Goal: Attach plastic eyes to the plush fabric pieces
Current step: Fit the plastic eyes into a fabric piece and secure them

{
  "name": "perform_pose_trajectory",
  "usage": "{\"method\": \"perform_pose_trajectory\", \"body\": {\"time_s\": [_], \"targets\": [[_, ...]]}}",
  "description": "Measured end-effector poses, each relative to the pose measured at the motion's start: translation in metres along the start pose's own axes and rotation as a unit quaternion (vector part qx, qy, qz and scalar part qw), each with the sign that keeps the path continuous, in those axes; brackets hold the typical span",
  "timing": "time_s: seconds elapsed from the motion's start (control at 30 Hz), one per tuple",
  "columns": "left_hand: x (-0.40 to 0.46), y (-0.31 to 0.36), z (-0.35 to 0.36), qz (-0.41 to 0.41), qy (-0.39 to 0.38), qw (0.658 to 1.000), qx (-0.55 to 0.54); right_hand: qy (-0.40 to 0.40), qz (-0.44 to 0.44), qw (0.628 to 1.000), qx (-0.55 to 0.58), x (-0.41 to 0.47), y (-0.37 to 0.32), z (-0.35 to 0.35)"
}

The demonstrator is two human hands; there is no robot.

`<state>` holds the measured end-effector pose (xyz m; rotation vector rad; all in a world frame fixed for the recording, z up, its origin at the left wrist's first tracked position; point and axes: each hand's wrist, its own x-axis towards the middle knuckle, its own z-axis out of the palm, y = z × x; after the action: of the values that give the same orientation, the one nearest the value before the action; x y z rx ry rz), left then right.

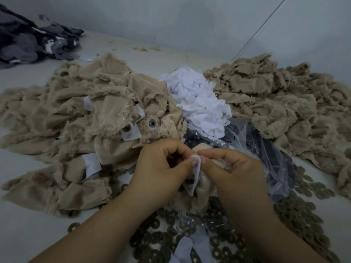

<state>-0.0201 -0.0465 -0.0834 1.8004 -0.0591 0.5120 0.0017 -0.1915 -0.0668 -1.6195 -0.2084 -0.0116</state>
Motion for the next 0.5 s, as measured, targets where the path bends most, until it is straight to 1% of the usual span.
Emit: {"method": "perform_pose_trajectory", "body": {"time_s": [0.17, 0.27, 0.4, 0.5], "targets": [[-0.0004, 0.0001, 0.0, 0.004, 0.01, 1.0, 0.005, -0.02, -0.024, 0.999, 0.025, -0.0023, -0.0019, 0.0005], [-0.0008, -0.0019, -0.0011, -0.024, 0.006, 0.999, -0.032, -0.016, -0.039, 0.999, -0.02, -0.0014, -0.0001, 0.0004], [0.0004, -0.0043, -0.0035, -0.077, 0.001, 0.993, -0.089, -0.026, -0.006, 1.0, 0.002, 0.0028, 0.0035, -0.0026], [0.0022, -0.0039, -0.0058, -0.114, -0.018, 0.983, -0.141, -0.035, 0.035, 0.998, 0.047, 0.0034, 0.0042, -0.0041]]}}
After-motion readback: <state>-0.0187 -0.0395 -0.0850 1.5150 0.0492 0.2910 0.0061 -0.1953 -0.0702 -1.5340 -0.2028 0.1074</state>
